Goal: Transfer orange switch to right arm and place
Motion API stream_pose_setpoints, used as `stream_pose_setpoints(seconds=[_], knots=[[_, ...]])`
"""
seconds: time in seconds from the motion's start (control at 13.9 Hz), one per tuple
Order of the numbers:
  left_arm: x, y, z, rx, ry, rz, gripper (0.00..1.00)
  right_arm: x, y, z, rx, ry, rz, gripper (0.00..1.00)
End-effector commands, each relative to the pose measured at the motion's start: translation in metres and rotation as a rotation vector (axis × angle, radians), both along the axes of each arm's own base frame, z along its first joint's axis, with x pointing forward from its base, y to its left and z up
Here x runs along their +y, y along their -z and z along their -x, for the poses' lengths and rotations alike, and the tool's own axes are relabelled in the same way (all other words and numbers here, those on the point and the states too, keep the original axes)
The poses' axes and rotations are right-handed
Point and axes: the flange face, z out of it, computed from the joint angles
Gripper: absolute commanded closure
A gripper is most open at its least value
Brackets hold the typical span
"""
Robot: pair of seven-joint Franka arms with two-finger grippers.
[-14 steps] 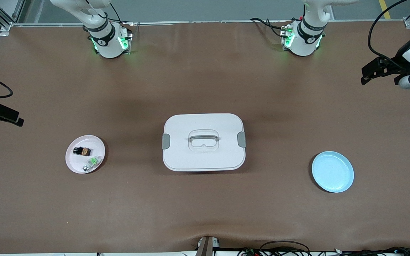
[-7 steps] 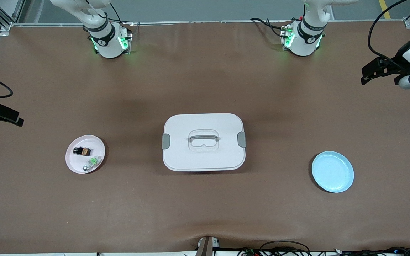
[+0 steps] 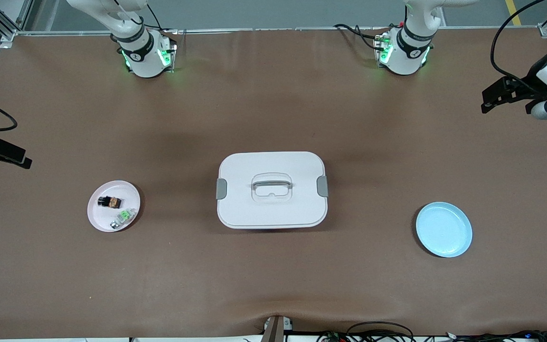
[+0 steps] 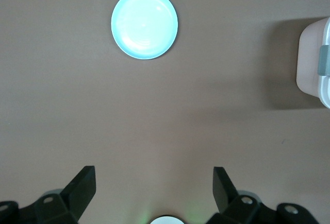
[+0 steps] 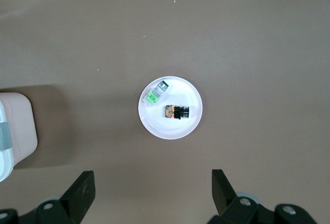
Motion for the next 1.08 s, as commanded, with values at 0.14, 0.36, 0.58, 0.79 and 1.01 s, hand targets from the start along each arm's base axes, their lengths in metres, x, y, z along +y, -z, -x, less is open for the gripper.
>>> stream_pose_setpoints(seconds=[0.14, 0.36, 0.58, 0.79, 1.01], knots=[[0.001, -0.004, 0.006, -0.012, 0.019, 0.011, 0.0, 0.004, -0.005, 0.007, -0.005, 0.009, -0.01, 0.0], [-0.001, -0.001, -0.001, -0.03, 0.006, 0.014, 0.0, 0.004, -0.005, 0.007, -0.005, 0.009, -0.01, 0.0], [-0.011, 0.014, -0.042, -0.061, 0.001, 0.035, 0.0, 0.005, -0.005, 0.007, -0.005, 0.007, -0.01, 0.0], [-0.018, 0.049, -0.104, -0.062, -0.05, 0.042, 0.0, 0.005, -0.005, 0.007, -0.005, 0.007, -0.01, 0.0], [-0.019, 0.095, -0.147, -0.108, -0.053, 0.048, 0.0, 0.005, -0.005, 0.007, -0.005, 0.007, -0.01, 0.0]])
